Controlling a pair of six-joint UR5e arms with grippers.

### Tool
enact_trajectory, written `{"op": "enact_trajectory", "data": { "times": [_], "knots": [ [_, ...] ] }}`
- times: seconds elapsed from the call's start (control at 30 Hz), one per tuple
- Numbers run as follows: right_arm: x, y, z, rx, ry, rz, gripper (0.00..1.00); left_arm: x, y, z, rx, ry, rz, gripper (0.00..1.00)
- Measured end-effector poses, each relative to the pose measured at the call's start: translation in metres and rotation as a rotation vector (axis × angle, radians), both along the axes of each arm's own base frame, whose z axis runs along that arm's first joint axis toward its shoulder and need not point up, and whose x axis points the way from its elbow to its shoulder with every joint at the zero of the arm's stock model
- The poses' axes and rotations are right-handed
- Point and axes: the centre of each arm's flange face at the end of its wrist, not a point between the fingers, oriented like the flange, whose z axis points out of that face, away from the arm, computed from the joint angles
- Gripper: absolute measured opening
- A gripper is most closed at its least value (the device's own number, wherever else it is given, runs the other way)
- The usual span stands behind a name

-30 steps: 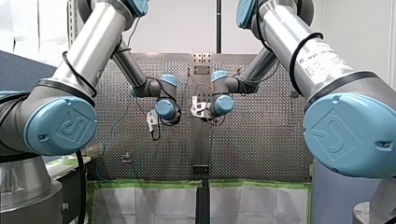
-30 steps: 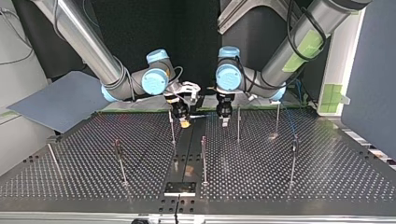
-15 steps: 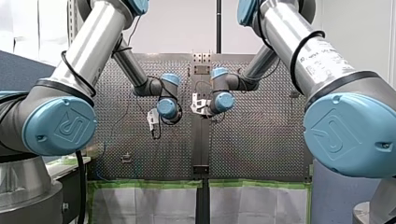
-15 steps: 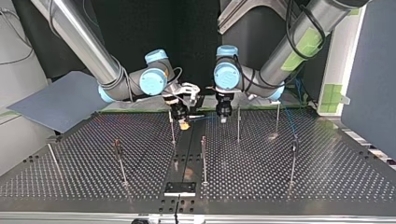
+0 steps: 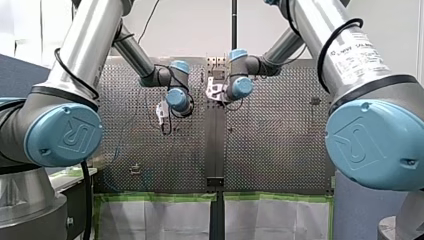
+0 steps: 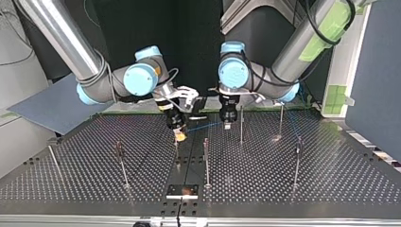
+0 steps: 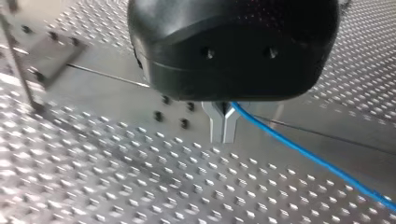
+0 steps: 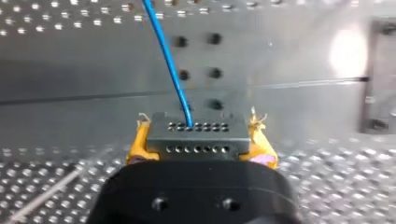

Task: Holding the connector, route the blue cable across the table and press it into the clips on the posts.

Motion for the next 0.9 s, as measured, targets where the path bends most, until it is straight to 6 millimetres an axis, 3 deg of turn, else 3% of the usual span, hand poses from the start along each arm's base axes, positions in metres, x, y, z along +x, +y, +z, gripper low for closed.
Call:
{"op": "enact_trajectory", "data": {
  "times": [0.7, 0.9],
  "knots": [
    [-0.032, 0.046, 0.124, -0.051, -0.081, 0.001, 0.0, -0.043, 0.016, 0.118, -0.05, -0.148, 0.053, 0.0],
    [-0.038, 0.049, 0.137, -0.061, -0.09, -0.003, 0.0, -0.055, 0.019, 0.151, -0.073, -0.211, 0.038, 0.0]
  ]
}}
